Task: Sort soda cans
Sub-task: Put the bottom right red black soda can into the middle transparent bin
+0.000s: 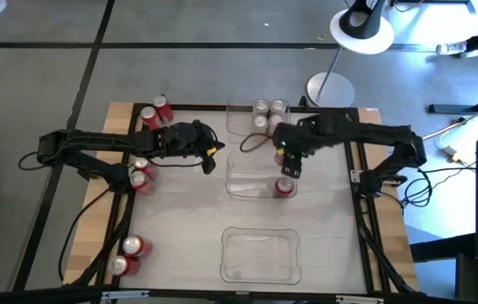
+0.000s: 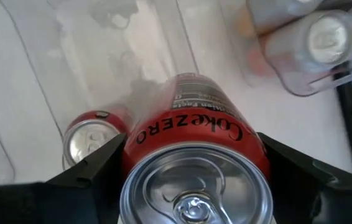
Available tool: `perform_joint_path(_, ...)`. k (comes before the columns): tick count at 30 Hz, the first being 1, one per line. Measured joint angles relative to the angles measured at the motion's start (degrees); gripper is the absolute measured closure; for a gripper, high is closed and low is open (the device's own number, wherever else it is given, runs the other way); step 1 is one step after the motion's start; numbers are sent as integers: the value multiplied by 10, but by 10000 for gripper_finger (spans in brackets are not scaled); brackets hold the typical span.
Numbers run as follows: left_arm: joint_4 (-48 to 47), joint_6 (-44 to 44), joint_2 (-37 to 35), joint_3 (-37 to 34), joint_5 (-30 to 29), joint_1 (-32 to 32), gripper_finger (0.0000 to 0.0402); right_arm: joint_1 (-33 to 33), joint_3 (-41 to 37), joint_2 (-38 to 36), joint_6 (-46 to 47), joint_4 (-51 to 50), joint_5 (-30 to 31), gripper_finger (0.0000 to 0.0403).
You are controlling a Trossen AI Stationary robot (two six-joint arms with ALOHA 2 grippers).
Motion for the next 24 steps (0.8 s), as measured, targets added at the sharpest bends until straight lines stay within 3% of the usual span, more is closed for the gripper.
perform_joint_path(8, -2, 11, 4, 0, 0, -2, 398, -52, 0, 64, -40, 6, -78, 118)
perform_joint_path(15, -2, 23, 4, 0, 0, -3, 398, -57, -5, 105, -67, 15, -84, 118)
perform_joint_path(24, -1, 22, 4, 0, 0, -3, 398, -56, -116, 106, -60, 128, -106, 118)
